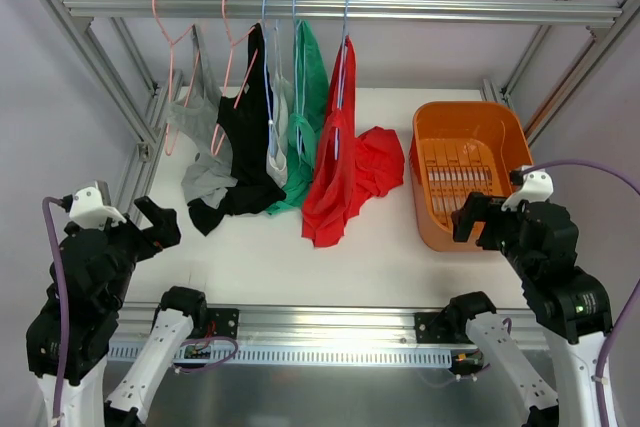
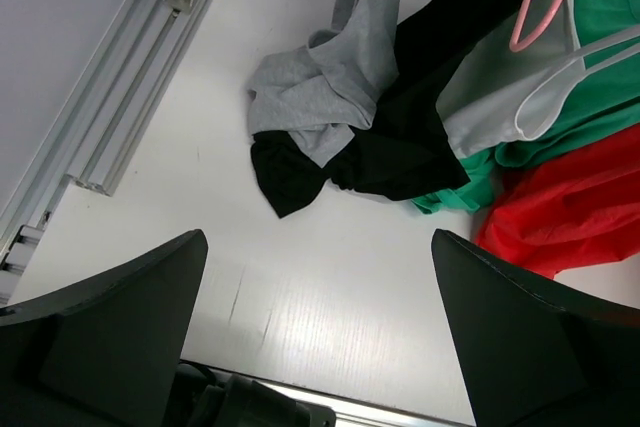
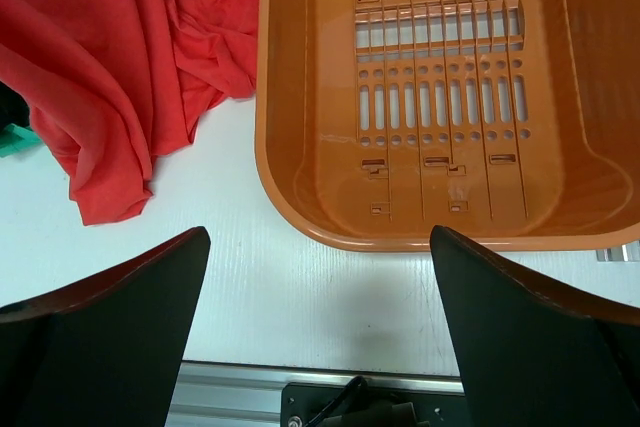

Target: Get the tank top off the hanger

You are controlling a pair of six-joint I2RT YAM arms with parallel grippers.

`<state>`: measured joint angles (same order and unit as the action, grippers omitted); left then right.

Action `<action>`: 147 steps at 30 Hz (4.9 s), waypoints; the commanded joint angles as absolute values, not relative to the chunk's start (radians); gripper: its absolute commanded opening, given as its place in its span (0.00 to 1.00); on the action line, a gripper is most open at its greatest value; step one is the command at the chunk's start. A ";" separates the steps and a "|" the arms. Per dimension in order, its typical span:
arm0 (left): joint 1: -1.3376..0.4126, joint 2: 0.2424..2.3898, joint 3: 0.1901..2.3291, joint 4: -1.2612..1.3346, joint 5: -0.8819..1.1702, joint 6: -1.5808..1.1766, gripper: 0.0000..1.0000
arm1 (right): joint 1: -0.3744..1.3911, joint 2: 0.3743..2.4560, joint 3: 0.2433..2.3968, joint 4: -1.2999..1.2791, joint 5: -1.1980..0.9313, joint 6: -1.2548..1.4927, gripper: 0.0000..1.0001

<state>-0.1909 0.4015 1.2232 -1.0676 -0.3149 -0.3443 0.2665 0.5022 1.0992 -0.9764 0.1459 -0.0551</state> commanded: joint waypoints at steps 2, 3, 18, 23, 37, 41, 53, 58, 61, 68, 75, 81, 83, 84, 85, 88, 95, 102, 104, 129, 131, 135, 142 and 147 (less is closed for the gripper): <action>-0.199 0.420 1.293 -1.035 -0.322 -0.316 0.99 | 0.272 0.525 1.104 -0.939 0.150 -0.038 0.99; -0.199 0.439 1.316 -1.037 -0.319 -0.313 0.99 | 0.270 0.525 1.104 -0.937 0.144 -0.037 1.00; -0.228 1.165 2.027 -0.965 0.118 -0.362 0.99 | 0.272 0.517 1.057 -0.871 -0.031 -0.012 1.00; -0.550 1.414 2.281 -0.915 -0.058 -0.249 0.99 | 0.272 0.523 1.051 -0.859 -0.038 -0.005 0.99; -0.695 1.830 2.405 -0.692 -0.101 -0.098 0.51 | 0.272 0.480 1.009 -0.857 -0.118 -0.003 1.00; -0.698 1.848 2.395 -0.681 -0.114 -0.107 0.40 | 0.270 0.462 0.999 -0.858 -0.118 -0.003 1.00; -0.712 1.830 2.365 -0.661 -0.167 -0.161 0.00 | 0.272 0.459 0.988 -0.857 -0.106 -0.003 1.00; -0.736 1.749 2.327 -0.614 -0.219 -0.230 0.00 | 0.270 0.457 1.000 -0.857 -0.110 -0.003 1.00; -0.752 1.680 2.234 -0.521 -0.221 -0.248 0.00 | 0.271 0.449 1.003 -0.856 -0.094 -0.008 0.99; -0.776 1.577 2.065 -0.394 -0.216 -0.261 0.00 | 0.272 0.452 0.997 -0.857 -0.113 -0.012 1.00; -0.778 1.611 2.083 -0.379 -0.235 -0.232 0.00 | 0.270 0.469 0.999 -0.856 -0.120 -0.020 0.99; -0.778 1.712 2.204 -0.377 -0.265 -0.184 0.00 | 0.271 0.468 0.997 -0.856 -0.112 -0.023 0.99; -0.778 1.749 2.249 -0.377 -0.288 -0.175 0.00 | 0.271 0.466 0.997 -0.856 -0.110 -0.023 0.99; -0.778 1.758 2.262 -0.376 -0.302 -0.173 0.00 | 0.272 0.465 0.997 -0.856 -0.109 -0.025 1.00; -0.778 1.766 2.284 -0.374 -0.313 -0.173 0.00 | 0.272 0.465 0.997 -0.856 -0.109 -0.025 0.99; -0.781 1.763 2.264 -0.370 -0.334 -0.192 0.00 | 0.272 0.465 0.996 -0.854 -0.109 -0.026 0.99; -0.807 1.565 1.978 -0.151 -0.287 -0.181 0.00 | 0.272 0.488 0.982 -0.835 -0.110 -0.026 1.00; -0.807 1.457 1.827 -0.043 -0.213 -0.209 0.00 | 0.270 0.497 0.959 -0.798 -0.126 -0.017 0.99; -0.807 1.433 1.793 -0.026 -0.206 -0.200 0.00 | 0.271 0.499 0.951 -0.789 -0.127 -0.017 1.00; -0.865 0.802 1.373 -0.167 0.187 -0.425 0.00 | 0.281 0.771 1.238 -0.468 -0.696 0.061 0.70; -0.865 0.792 1.376 -0.182 0.199 -0.446 0.00 | 0.299 0.805 1.272 -0.414 -0.719 0.089 0.66; -0.865 0.779 1.381 -0.189 0.232 -0.472 0.00 | 0.402 0.867 1.321 -0.393 -0.641 0.080 0.65; -0.865 0.801 1.401 -0.192 0.210 -0.476 0.00 | 0.584 0.913 1.325 -0.390 -0.473 0.035 0.35; -0.865 0.802 1.404 -0.192 0.206 -0.466 0.00 | 0.594 0.890 1.276 -0.391 -0.374 0.023 0.03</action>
<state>-0.8585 0.8127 1.3647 -0.2356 0.1970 -0.4561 0.5858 0.9108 1.2888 -0.4355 -0.4728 0.0322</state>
